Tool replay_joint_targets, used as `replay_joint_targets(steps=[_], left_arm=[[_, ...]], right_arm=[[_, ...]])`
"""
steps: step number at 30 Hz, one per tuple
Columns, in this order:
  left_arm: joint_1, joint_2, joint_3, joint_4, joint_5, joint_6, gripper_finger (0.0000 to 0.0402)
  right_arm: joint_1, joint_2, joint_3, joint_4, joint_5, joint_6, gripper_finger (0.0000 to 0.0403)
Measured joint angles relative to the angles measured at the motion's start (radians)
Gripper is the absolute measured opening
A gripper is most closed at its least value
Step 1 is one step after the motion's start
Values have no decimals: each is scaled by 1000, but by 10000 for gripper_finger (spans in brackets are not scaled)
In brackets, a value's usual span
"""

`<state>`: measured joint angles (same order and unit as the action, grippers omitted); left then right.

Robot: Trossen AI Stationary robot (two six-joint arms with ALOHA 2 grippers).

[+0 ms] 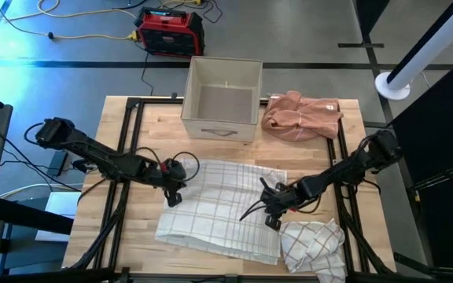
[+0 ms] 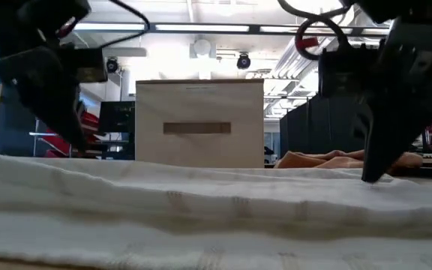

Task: Fold towel
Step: Fold the white striped towel

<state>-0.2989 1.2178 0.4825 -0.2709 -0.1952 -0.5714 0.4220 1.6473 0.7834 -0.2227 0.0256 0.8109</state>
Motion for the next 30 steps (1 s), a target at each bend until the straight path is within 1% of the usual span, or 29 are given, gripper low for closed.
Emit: replay_joint_targets(steps=[2,7,12,15,19,21,24,26,28,30], left_arm=[[0,28,-12,0,36,16,0],[0,56,-13,-103,19,18,0],[0,54,-8,-209,14,19,0],[0,45,-7,-232,28,6,0],[-23,26,2,-220,93,-88,0],[-52,24,12,-202,106,-133,0],[-104,23,19,-186,107,-205,0],[-142,23,17,-189,108,-290,0],[-172,15,24,-187,105,-360,0],[-192,5,45,-187,77,-371,0]], right_arm=[[5,17,0,24,-11,1,0],[26,46,2,27,-18,22,0],[45,44,6,-38,-19,26,0],[43,40,6,-56,-19,25,0],[42,21,-1,-19,-36,19,0],[43,19,-2,17,-73,12,0],[43,17,-2,39,-194,-4,0],[44,13,-2,39,-248,4,0],[43,-10,-2,37,-264,23,0],[43,-48,-2,36,-254,34,0]])
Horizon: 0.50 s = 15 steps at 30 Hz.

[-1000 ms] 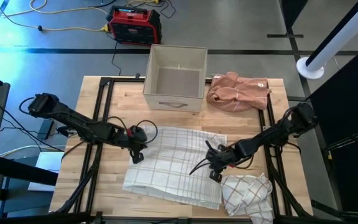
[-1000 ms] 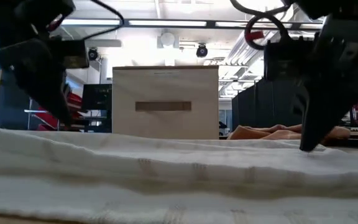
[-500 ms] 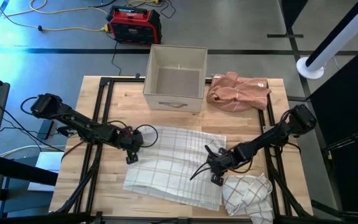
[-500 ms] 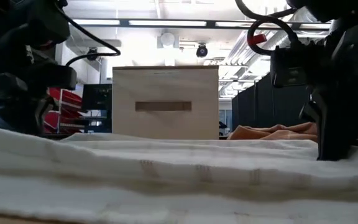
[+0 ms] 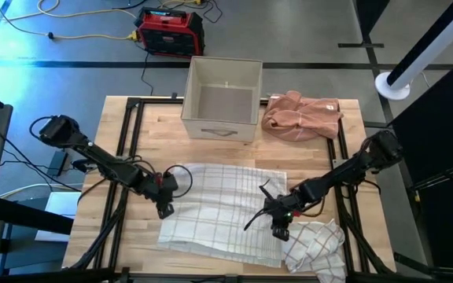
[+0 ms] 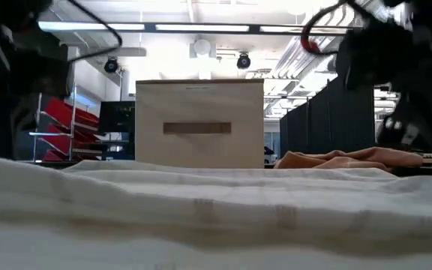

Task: Fold towel
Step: Fold the white striped towel

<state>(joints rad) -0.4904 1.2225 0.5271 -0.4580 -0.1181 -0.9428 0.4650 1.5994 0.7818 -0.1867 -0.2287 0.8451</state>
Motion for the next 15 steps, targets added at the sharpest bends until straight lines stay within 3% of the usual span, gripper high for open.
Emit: replay_joint_targets(steps=[6,12,15], left_arm=[[76,-56,99,-47,-135,222,0],[280,-113,121,-55,-63,511,0],[387,-119,120,-55,27,637,0]], right_arm=[[-60,-192,3,-116,154,-56,0],[-184,-406,2,-427,339,-155,0],[-276,-460,2,-538,346,-174,1]])
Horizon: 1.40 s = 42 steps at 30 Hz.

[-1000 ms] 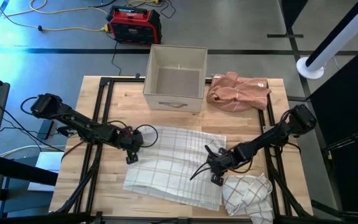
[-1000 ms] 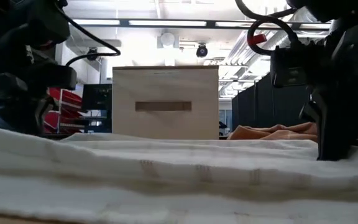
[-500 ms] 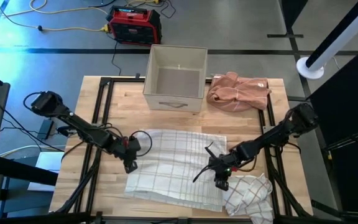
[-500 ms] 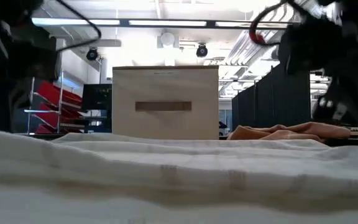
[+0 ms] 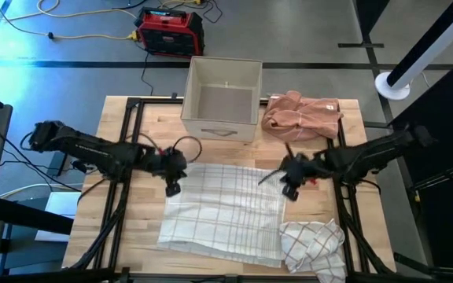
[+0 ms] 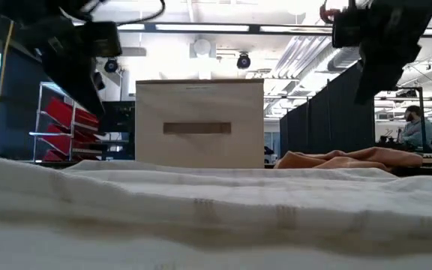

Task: Fold towel
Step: Fold the white striped towel

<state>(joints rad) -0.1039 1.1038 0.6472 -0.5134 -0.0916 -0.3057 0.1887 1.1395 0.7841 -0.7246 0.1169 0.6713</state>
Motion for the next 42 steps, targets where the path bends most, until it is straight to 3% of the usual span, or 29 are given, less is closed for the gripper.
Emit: replay_joint_targets(steps=[4,8,14,20,25,30,31,37,42], left_arm=[[111,6,-13,8,148,114,0],[178,6,-38,10,234,150,0],[202,6,-46,10,321,161,0],[202,6,-46,1,355,136,0],[202,6,-46,-10,354,127,0],[202,6,-46,-11,343,164,1],[202,7,-46,-10,338,165,4],[272,51,27,-78,408,182,55],[317,108,88,-184,239,317,118]], right_arm=[[-101,13,0,-112,-106,-76,17],[-152,77,0,-129,-154,-181,67],[-171,215,-1,-75,-87,-353,157],[-176,347,-14,46,-46,-470,185],[-192,432,-15,55,-105,-471,150],[-189,460,-11,77,-124,-464,26],[-190,459,-11,85,-125,-461,16],[-182,449,-13,115,-116,-419,6],[-168,449,-14,120,-108,-418,6]])
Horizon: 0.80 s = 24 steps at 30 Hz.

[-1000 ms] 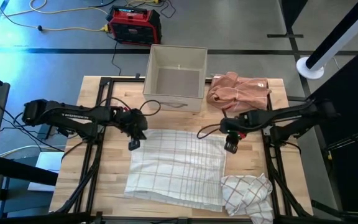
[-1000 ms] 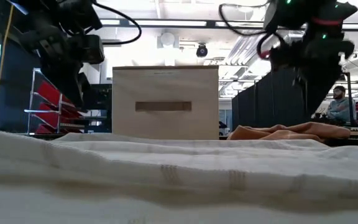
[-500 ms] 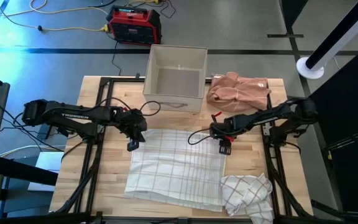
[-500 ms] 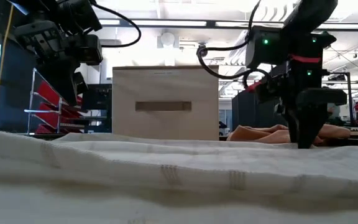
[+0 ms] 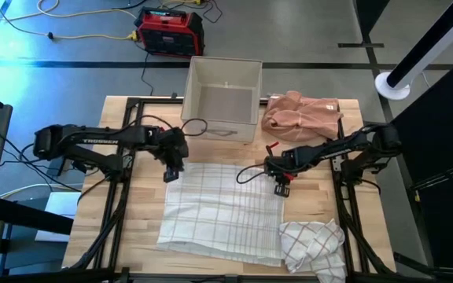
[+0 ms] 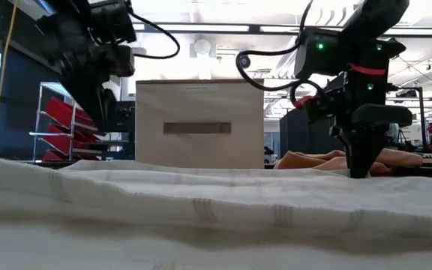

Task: Fold towel
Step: Fold the white striped towel

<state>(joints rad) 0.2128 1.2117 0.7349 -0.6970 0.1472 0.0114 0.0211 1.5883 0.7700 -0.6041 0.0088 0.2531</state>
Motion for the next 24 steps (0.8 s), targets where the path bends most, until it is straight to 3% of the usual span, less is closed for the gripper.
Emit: replay_joint_targets(steps=[4,10,18,21,24], left_arm=[[29,88,-4,-73,-133,29,157],[37,199,-3,-5,-107,46,183],[38,302,-28,72,-73,63,185],[38,331,-36,82,-98,26,160],[32,312,-29,62,-151,-20,86]], right_arm=[[6,0,0,3,14,0,6],[6,0,0,8,26,19,6],[27,0,0,11,49,35,5],[28,0,0,11,50,60,5],[32,-1,0,14,51,88,5]])
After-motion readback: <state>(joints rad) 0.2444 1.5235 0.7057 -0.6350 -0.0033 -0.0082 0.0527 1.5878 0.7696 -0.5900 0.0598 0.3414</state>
